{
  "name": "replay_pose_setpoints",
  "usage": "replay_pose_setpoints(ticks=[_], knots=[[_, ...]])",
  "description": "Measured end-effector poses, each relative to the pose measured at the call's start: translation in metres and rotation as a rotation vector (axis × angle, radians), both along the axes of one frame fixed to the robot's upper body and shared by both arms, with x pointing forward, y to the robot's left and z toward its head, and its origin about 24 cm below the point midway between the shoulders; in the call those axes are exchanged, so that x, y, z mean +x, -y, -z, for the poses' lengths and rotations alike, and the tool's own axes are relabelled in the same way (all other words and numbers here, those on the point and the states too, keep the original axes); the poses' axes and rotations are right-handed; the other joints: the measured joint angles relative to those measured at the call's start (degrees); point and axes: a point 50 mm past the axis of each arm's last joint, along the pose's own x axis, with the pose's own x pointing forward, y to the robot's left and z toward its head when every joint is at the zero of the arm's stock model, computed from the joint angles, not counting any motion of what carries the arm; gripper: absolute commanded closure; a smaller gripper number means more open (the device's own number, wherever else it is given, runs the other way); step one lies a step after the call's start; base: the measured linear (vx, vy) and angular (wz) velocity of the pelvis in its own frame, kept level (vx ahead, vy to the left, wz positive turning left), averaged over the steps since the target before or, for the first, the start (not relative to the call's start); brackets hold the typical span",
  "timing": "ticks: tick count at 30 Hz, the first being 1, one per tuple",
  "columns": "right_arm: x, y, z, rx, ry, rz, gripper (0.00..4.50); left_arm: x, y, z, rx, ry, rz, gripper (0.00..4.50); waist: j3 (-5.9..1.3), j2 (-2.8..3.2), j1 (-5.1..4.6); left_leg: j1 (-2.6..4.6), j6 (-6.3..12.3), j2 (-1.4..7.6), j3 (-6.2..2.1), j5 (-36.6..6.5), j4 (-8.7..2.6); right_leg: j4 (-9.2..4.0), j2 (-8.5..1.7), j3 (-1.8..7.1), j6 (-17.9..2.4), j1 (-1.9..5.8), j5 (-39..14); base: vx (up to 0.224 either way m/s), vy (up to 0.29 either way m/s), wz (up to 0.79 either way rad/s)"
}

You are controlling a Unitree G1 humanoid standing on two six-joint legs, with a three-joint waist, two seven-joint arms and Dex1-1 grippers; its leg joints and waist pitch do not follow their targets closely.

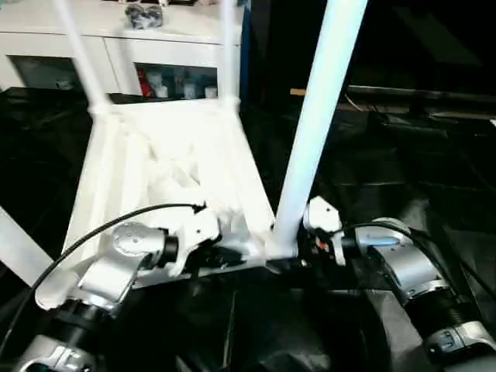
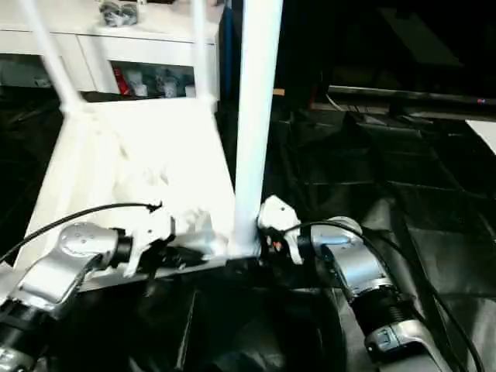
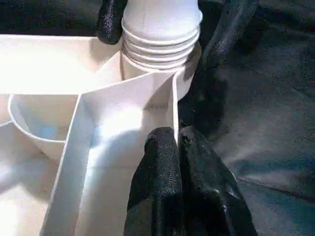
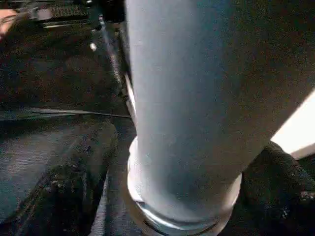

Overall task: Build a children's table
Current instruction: Rotate leg to tighten

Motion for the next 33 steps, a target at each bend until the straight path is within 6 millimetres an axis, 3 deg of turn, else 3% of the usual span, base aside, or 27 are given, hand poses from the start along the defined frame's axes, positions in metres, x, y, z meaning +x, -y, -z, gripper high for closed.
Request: replay_pose_setpoints(ticks=[9, 18, 21, 23, 27, 30, 33], knots=[[-0.006, -0.004, -0.003, 0.005, -0.043, -0.092, 1.67, -0.006, -0.009, -0.001, 0.016, -0.068, 0.06, 4.5, -0.01, -0.01, 0.27, -0.02, 0.0, 0.06, 0.04, 0.0, 0.03, 0.05, 0.0, 0.01, 0.1, 0.07, 0.0, 0.0, 0.0, 0.0], [-0.009, -0.005, 0.002, 0.028, -0.049, -0.03, 1.84, -0.003, -0.003, 0.0, 0.005, -0.032, 0.037, 4.5, -0.05, -0.02, 0.5, 0.06, 0.0, 0.09, 0.08, 0.0, 0.02, 0.04, 0.0, 0.02, 0.2, 0.26, -0.1, 0.0, 0.0, 0.0], [0.0, -0.011, 0.009, 0.074, -0.04, 0.151, 1.85, 0.003, -0.001, 0.003, 0.014, 0.012, -0.068, 4.5, -0.08, -0.08, -0.21, 0.5, -0.04, 0.14, 0.07, 0.0, 0.04, 0.08, 0.0, 0.0, 0.4, 0.62, -0.3, 0.0, 0.0, 0.0], [0.008, -0.02, 0.016, 0.127, -0.036, 0.339, 1.86, 0.009, 0.002, 0.005, 0.021, 0.047, -0.17, 4.5, -0.05, -0.03, -1.4, 0.72, -0.07, 0.13, 0.06, 0.0, 0.03, 0.05, 0.0, -0.02, 0.5, 0.65, -0.3, -0.059, -0.005, -0.06], [0.016, -0.032, 0.02, 0.143, -0.008, 0.546, 1.87, 0.01, 0.014, 0.008, 0.026, 0.077, -0.281, 4.5, -0.03, 0.02, -3.25, 0.67, -0.08, 0.13, -0.43, 0.0, -0.03, -0.76, -0.01, -0.57, 0.5, 0.83, -0.3, -0.046, 0.011, -0.12], [0.019, -0.038, 0.02, 0.148, 0.003, 0.627, 1.87, 0.008, 0.021, 0.008, 0.038, 0.104, -0.347, 4.5, 0.02, 0.2, -3.99, 0.72, -0.07, 0.17, -0.55, 0.0, 0.0, -1.22, -0.02, -0.82, 0.5, 0.88, -0.3, 0.0, 0.0, 0.0], [0.019, -0.039, 0.02, 0.136, 0.015, 0.644, 1.87, 0.008, 0.025, 0.008, 0.046, 0.116, -0.383, 4.5, 0.03, 0.23, -4.09, 0.74, -0.07, 0.12, -0.5, 0.0, 0.07, -1.22, -0.04, -0.72, 0.5, 0.91, -0.3, 0.0, 0.0, 0.0]])
